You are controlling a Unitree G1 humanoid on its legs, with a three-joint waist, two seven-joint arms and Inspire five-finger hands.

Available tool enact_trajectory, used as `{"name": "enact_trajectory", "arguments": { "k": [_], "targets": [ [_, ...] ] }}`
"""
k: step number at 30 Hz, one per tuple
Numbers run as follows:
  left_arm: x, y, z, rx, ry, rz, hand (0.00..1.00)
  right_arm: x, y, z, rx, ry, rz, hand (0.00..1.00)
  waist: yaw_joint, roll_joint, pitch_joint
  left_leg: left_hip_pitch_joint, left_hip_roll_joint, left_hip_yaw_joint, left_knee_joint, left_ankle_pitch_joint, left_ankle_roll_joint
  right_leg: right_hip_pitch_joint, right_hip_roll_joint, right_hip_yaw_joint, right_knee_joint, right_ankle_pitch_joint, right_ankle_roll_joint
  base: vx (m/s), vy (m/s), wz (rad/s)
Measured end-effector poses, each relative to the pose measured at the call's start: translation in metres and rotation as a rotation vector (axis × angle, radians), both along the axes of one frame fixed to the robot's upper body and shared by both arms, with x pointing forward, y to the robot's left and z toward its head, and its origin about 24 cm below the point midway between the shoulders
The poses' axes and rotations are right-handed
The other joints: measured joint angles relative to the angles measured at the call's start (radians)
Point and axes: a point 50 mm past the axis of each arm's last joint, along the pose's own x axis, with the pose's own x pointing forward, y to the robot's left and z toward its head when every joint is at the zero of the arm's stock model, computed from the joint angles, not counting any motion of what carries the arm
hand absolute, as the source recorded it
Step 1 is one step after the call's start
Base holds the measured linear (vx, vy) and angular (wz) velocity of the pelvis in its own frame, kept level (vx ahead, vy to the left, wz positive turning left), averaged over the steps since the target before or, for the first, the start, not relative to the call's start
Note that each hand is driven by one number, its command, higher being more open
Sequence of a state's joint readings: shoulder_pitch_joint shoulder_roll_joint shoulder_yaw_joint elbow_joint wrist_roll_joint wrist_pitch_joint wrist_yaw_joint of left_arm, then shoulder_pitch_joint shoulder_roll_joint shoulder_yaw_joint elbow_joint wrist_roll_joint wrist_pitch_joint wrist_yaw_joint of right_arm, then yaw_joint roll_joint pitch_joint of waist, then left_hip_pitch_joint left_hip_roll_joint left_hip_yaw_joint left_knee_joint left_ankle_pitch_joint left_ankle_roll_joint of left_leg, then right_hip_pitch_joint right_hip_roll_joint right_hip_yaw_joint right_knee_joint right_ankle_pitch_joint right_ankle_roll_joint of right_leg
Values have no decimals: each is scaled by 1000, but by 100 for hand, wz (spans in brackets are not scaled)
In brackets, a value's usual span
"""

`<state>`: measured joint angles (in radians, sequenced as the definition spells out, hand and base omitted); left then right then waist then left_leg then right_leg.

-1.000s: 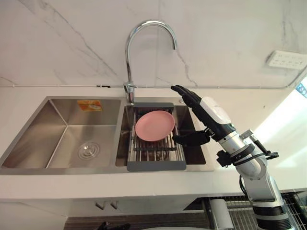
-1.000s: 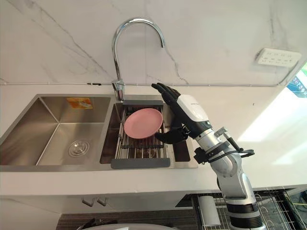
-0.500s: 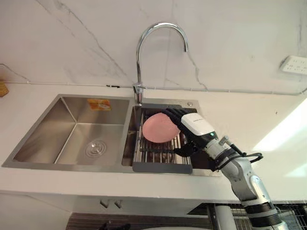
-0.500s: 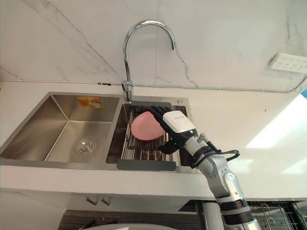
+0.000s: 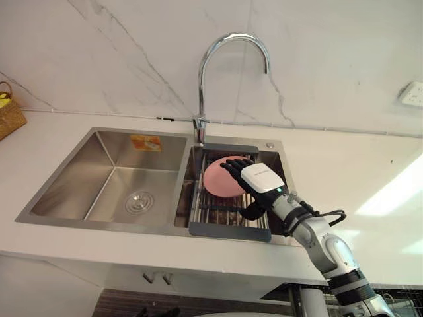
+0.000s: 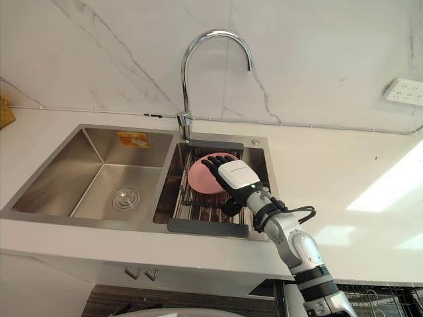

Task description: Walk over to the sink, pick up the cup, carry it to the dishwasher, place the cup inside the dishwasher, then close the dishwasher door

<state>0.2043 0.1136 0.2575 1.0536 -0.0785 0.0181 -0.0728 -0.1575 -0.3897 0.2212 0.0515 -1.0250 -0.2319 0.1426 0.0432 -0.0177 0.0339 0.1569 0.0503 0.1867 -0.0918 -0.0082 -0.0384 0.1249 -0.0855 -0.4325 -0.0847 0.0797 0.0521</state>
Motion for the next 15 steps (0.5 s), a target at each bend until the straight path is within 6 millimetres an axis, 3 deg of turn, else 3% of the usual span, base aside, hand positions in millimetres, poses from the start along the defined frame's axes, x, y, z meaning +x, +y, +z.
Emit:
{"name": "enact_trajectory", "arguments": {
  "k": [15],
  "targets": [
    [3,0,1,-5,-8,-8,100,17,-11,-16,-106,6,-111,100,17,-7,3,-6,-1,-12,0,4,-1,0,-2,-13,0,0,1,-3,2,1]
  ]
}}
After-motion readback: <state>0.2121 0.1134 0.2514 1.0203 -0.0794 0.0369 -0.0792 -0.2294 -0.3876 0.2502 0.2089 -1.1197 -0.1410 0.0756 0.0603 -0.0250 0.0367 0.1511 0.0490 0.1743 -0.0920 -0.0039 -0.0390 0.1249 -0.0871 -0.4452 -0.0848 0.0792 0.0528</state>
